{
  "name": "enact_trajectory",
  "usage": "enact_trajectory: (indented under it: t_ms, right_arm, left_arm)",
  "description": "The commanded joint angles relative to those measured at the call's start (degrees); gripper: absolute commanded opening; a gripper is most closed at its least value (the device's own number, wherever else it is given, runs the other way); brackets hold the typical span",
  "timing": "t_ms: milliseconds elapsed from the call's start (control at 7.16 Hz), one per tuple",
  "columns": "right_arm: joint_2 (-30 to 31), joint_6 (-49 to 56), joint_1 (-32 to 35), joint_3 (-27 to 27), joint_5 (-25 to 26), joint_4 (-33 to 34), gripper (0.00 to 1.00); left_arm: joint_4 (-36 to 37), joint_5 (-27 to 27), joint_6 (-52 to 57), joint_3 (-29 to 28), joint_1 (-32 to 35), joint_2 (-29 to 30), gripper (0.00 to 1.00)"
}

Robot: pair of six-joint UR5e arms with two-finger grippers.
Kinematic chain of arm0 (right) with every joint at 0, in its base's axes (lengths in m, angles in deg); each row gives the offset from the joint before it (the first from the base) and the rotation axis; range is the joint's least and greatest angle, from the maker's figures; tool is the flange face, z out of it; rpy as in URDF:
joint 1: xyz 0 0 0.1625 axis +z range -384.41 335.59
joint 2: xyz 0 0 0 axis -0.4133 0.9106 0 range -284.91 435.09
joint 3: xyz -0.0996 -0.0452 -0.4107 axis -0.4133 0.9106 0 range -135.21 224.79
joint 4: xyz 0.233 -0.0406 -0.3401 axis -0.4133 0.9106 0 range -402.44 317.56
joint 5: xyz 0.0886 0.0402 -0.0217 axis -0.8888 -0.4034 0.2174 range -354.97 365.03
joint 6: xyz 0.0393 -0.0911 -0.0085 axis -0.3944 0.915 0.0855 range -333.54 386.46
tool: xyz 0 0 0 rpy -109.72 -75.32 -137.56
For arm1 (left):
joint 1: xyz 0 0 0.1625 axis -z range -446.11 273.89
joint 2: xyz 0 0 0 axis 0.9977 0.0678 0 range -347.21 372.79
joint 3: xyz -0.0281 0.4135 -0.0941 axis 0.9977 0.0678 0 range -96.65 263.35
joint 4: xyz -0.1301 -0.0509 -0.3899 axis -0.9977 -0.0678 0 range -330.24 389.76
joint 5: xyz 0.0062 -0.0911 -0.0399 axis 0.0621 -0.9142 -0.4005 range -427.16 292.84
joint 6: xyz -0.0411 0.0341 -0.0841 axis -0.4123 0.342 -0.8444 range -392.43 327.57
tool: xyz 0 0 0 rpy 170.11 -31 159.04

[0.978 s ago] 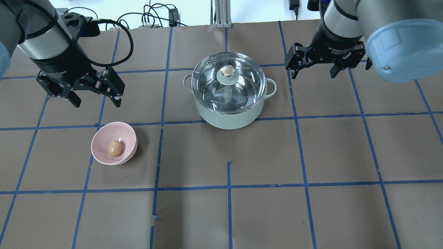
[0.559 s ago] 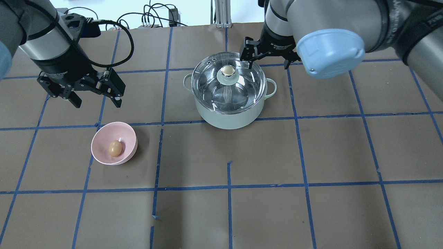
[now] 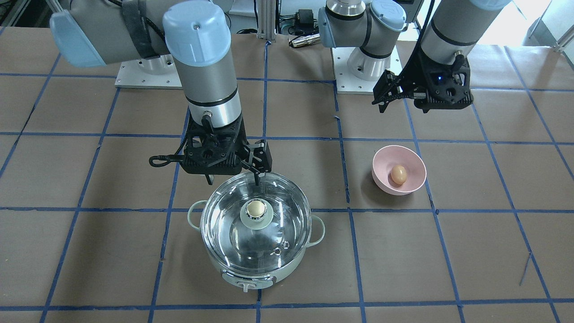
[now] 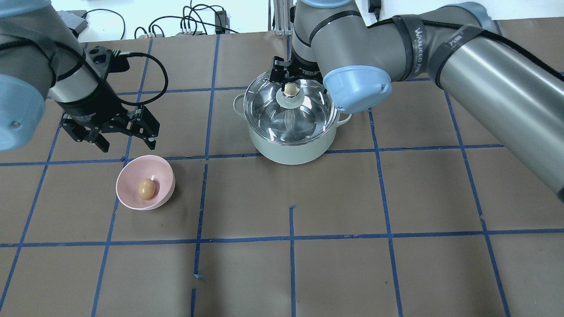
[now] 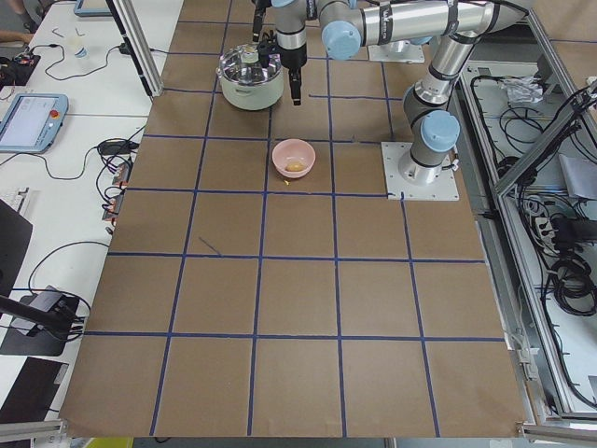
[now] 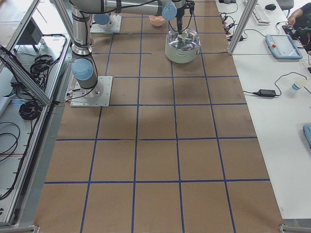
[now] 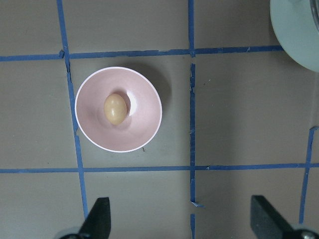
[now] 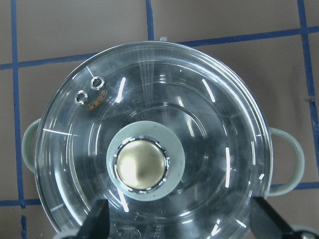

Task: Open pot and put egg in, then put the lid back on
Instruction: 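Grasp the lid knob with the right gripper while the left gripper lowers into the bowl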

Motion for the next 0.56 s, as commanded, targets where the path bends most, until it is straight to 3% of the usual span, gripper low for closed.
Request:
enact_trajectory:
  t_ms: [0, 419]
  right_arm:
    - [-3.97, -0.82, 0.17, 0.05, 0.0, 3.8, 1.0]
    - [-4.87, -2.4, 0.17, 0.4, -0.09, 5.05, 0.92]
  left_arm:
    - [8.5, -0.1, 3.02, 8.1, -3.87, 1.14, 1.0]
    - [14.14, -0.36, 11.69, 13.12, -6.6, 1.59, 0.98]
